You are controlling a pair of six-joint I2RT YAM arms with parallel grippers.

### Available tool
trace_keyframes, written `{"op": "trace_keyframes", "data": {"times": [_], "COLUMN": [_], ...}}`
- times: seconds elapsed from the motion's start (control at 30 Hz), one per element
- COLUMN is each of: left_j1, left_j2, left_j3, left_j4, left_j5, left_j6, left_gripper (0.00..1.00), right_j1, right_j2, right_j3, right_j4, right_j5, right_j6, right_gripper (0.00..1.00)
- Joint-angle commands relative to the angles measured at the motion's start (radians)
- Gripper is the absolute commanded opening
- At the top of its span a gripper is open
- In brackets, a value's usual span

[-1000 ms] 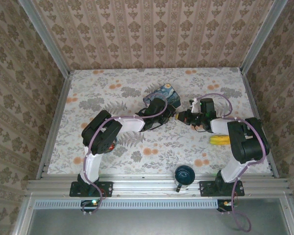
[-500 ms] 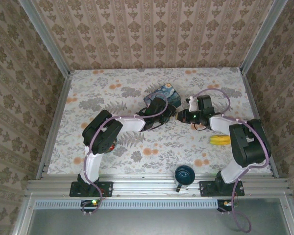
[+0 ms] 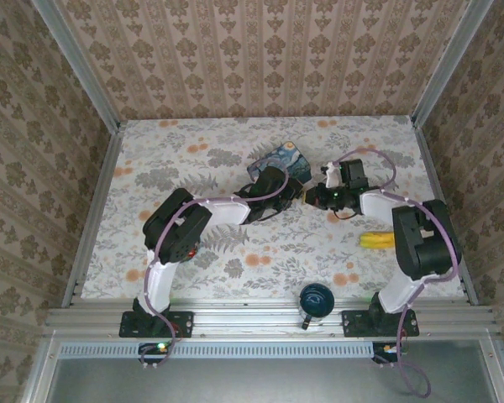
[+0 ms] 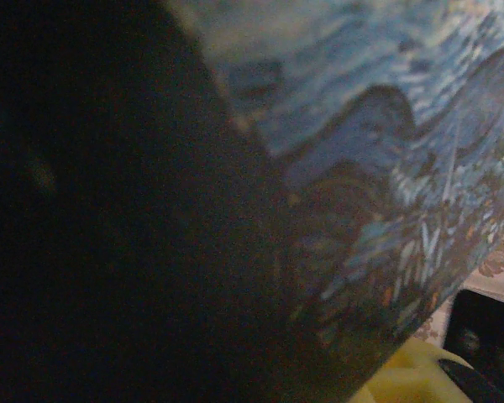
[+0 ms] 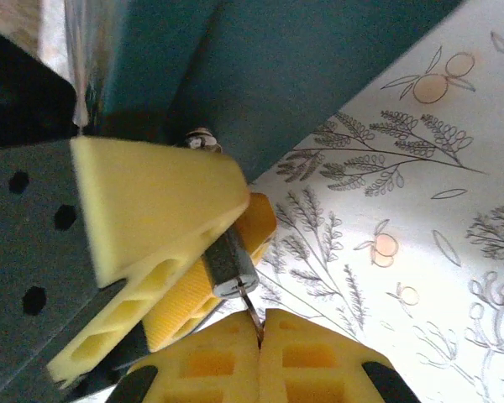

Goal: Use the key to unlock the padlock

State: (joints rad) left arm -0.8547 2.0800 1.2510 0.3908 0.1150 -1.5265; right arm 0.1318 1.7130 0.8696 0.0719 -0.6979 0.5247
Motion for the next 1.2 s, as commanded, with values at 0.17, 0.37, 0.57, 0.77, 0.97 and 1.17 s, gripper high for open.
{"op": "trace_keyframes", "data": {"times": [0.17,0.37,0.57,0.77,0.97,1.17], "left_j1": [-0.087,-0.085,-0.085,-0.089,-0.091,-0.093], "left_j2": [0.03,0.023,0.024,0.032,0.026,0.026], "left_j3": [0.001,-0.014,-0.034,-0.046,-0.067,-0.072], "left_j4": [-0.04,-0.027,0.009,0.055,0.076,0.083], "left_j5": [0.281,0.281,0.279,0.279,0.269,0.265], "left_j6": [-0.077,-0.084,-0.116,-0.142,-0.159,-0.169], "left_gripper": [0.0,0.0,0.04,0.15,0.2,0.26], "right_j1": [-0.009,-0.009,0.007,0.022,0.023,0.034], "right_j2": [0.134,0.261,0.36,0.359,0.4,0.424], "right_j3": [-0.026,-0.093,-0.126,-0.15,-0.215,-0.234], "right_j4": [0.614,1.04,1.238,1.236,1.235,1.234], "right_j5": [-0.213,-0.227,-0.167,-0.094,0.014,0.066], "right_j6": [0.553,0.95,1.174,1.206,1.212,1.219], "right_gripper": [0.0,0.0,0.0,0.0,0.0,0.0]}}
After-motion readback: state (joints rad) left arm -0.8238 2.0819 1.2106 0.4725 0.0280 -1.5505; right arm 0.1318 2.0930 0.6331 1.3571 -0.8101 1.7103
